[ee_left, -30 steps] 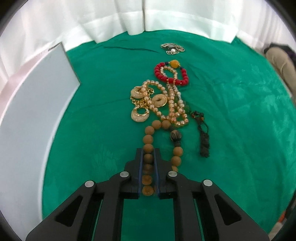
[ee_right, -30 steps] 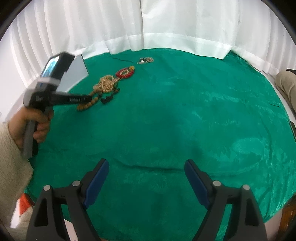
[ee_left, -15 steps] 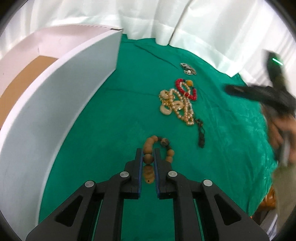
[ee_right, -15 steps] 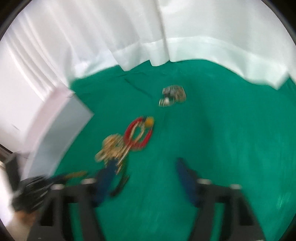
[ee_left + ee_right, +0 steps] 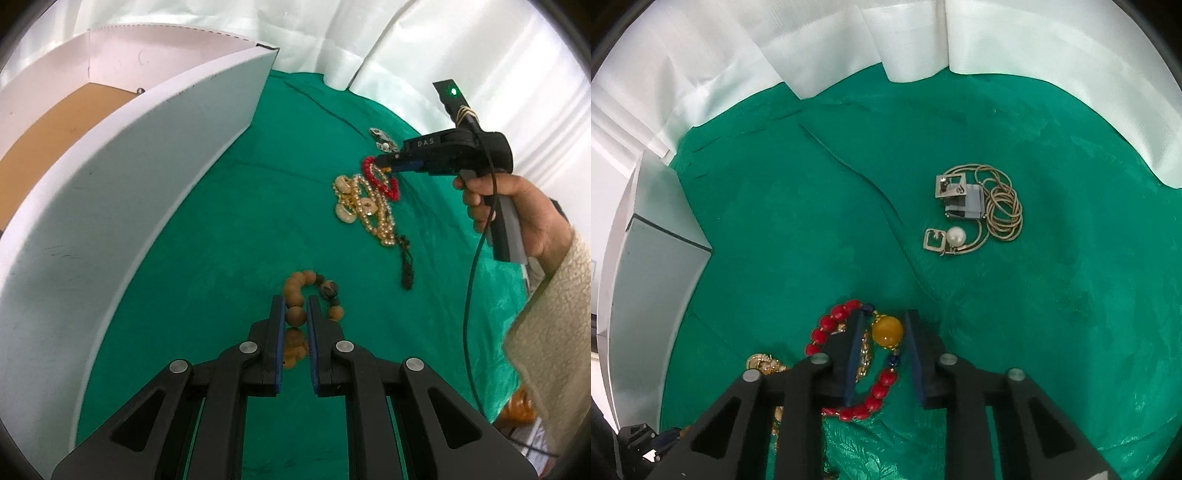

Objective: Organize jewelry
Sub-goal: 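Carry both bracelets over the white box and open both grippers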

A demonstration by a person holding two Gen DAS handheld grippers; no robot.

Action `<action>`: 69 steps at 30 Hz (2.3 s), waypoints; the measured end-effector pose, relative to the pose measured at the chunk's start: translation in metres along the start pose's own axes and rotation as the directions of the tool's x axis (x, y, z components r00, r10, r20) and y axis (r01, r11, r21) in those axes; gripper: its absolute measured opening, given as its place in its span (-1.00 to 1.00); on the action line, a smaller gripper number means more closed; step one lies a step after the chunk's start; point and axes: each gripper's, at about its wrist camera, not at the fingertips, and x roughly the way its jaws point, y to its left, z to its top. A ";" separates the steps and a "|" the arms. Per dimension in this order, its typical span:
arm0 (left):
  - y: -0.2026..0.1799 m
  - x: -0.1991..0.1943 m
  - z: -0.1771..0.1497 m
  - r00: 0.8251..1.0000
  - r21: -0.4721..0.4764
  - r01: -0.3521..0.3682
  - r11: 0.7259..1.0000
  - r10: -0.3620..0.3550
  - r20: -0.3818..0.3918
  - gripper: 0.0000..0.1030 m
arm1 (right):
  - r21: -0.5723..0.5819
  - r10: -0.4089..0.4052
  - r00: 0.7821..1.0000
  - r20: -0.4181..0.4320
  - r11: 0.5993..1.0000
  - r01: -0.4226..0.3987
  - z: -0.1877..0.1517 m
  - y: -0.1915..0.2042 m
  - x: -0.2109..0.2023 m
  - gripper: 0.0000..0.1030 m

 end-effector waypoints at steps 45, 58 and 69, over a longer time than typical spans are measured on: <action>0.026 -0.260 0.021 0.936 -0.083 0.102 0.991 -0.067 0.346 -0.82 | -0.420 0.379 0.889 0.258 0.872 -0.250 -0.092 0.211 -0.205 -0.66; 0.105 -0.249 0.040 0.943 -0.219 -0.016 0.976 0.087 0.321 -0.82 | -0.486 0.434 0.875 0.214 0.824 -0.290 -0.052 0.289 -0.174 -0.66; 0.139 -0.186 0.054 0.972 -0.270 -0.054 0.961 0.113 0.207 -0.82 | -0.478 0.324 0.935 0.143 0.850 -0.221 -0.020 0.321 -0.079 -0.66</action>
